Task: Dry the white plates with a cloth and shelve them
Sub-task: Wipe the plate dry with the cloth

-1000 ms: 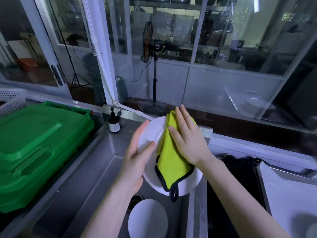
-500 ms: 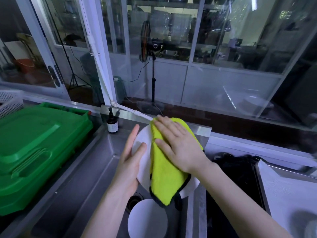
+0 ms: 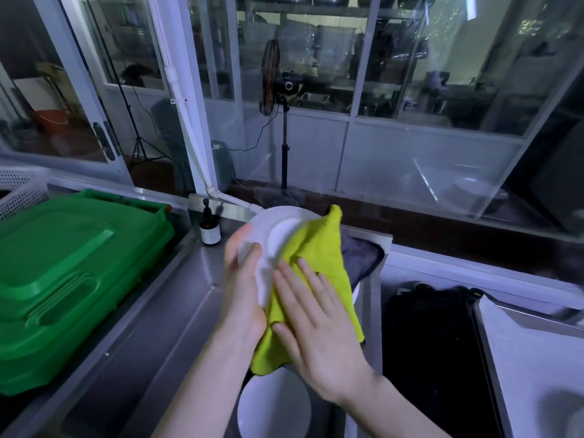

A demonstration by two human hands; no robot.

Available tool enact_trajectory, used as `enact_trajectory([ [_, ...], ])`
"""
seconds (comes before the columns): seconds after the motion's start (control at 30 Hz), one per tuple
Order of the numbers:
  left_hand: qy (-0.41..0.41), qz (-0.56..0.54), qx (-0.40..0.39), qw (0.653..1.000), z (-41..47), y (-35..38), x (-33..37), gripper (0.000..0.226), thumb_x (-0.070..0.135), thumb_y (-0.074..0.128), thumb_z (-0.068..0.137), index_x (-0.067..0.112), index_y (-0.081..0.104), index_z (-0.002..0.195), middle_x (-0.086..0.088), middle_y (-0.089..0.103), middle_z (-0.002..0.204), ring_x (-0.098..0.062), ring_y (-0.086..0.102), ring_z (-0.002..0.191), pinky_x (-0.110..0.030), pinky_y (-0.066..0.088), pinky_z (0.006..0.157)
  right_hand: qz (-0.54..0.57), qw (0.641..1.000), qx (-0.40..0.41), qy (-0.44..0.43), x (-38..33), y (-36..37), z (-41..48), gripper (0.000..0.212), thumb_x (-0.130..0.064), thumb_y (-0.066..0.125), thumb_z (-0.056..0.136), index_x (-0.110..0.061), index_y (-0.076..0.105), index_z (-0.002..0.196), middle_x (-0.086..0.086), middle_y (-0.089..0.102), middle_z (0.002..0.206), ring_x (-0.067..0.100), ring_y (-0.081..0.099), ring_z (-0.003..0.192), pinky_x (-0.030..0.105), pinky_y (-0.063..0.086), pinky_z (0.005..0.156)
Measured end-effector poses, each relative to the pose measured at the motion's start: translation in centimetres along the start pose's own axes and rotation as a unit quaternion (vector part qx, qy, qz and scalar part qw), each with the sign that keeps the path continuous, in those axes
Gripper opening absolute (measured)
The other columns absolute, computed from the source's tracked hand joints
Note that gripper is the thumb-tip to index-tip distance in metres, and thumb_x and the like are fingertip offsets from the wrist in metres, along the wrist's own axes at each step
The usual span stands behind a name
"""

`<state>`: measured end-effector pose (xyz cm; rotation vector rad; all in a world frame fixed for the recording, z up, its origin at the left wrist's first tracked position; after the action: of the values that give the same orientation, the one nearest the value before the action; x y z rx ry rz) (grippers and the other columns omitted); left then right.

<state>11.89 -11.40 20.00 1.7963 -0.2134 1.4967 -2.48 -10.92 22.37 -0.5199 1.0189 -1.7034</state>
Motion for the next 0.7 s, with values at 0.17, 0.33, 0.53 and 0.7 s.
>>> enact_trajectory([
  [0.17, -0.012, -0.029, -0.005, 1.000, 0.5, 0.0, 0.2, 0.031, 0.011, 0.050, 0.103, 0.036, 0.064, 0.114, 0.019, 0.071, 0.102, 0.004, 0.065, 0.099, -0.015, 0.052, 0.077, -0.048, 0.998, -0.002, -0.050, -0.1, -0.3, 1.3, 0.055, -0.043, 0.036, 0.104, -0.018, 0.030, 0.152, -0.002, 0.022, 0.161, 0.022, 0.017, 0.150, 0.044, 0.028, 0.118],
  [0.33, -0.017, -0.061, -0.010, 0.998, 0.8, -1.2, 0.4, 0.032, 0.010, 0.046, 0.104, 0.033, 0.063, 0.118, 0.007, 0.069, 0.116, -0.009, 0.070, 0.097, -0.027, 0.057, 0.073, 0.053, 0.998, 0.021, 0.018, 3.8, -1.4, -0.4, 0.055, -0.040, 0.040, 0.103, -0.015, 0.032, 0.151, 0.000, 0.020, 0.162, 0.018, 0.018, 0.150, 0.045, 0.023, 0.118],
  [0.53, -0.012, -0.047, -0.058, 0.997, 0.8, -1.0, 0.8, 0.036, 0.010, 0.044, 0.104, 0.014, 0.052, 0.140, -0.004, 0.066, 0.124, -0.025, 0.065, 0.108, -0.034, 0.055, 0.076, 0.246, 0.945, 0.059, 0.209, 8.8, -2.1, 0.5, 0.060, -0.040, 0.036, 0.102, -0.019, 0.019, 0.155, -0.014, 0.008, 0.163, 0.000, 0.005, 0.149, 0.031, 0.011, 0.122],
  [0.7, -0.007, -0.052, -0.028, 0.998, 0.2, -0.8, 0.1, 0.029, 0.014, 0.056, 0.098, 0.034, 0.065, 0.117, 0.013, 0.076, 0.108, -0.006, 0.073, 0.095, -0.024, 0.057, 0.072, 0.093, 0.992, 0.027, 0.079, 3.5, -1.8, -0.2, 0.054, -0.035, 0.037, 0.103, -0.010, 0.032, 0.151, -0.003, 0.021, 0.162, 0.019, 0.010, 0.151, 0.044, 0.017, 0.121],
])
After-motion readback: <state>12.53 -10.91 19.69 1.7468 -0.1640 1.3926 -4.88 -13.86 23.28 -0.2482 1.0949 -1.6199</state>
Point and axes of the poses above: each hand's wrist, its own z-axis towards the middle knuckle, its own y-axis out of the palm, x = y × z, the point moved 9 cm from there along z, towards the middle knuckle
